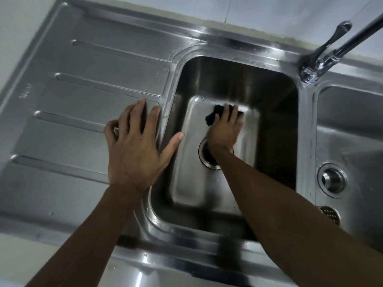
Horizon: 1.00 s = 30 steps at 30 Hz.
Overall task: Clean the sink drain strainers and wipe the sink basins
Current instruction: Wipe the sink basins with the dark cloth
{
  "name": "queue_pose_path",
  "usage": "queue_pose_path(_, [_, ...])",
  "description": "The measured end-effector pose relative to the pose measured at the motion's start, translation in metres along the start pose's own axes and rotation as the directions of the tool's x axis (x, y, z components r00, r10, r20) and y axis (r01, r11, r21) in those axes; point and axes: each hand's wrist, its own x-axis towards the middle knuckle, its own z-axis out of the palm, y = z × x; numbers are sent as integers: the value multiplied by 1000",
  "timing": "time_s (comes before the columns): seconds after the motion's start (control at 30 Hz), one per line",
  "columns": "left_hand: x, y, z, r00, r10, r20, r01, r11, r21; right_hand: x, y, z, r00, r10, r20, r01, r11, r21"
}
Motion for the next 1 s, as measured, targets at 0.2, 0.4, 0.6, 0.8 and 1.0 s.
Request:
queue_pose_path(0.2, [-1,0,-1,1000,3,-8,-3,1000,-9,-54,-19,13,918,-356,173,348,934,74])
queue_pose_path(0.4, [-2,1,-1,999,17,-52,-19,999,-40,-118,-7,-8,785,-486,383,453,873,181])
queue_pose_path(0.6, [-3,1,1,996,14,-86,-19,999,-49,-144,3,-55,505,-467,726,519,836,178])
queue_pose_path(0.8, [-5,1,5,994,53,-96,-55,998,-10,-151,3,-79,348,-352,869,401,894,202])
queue_pose_path(1.0, [-21,21,-2,998,52,-21,-51,998,26,-146,32,-127,263,-368,892,404,881,245])
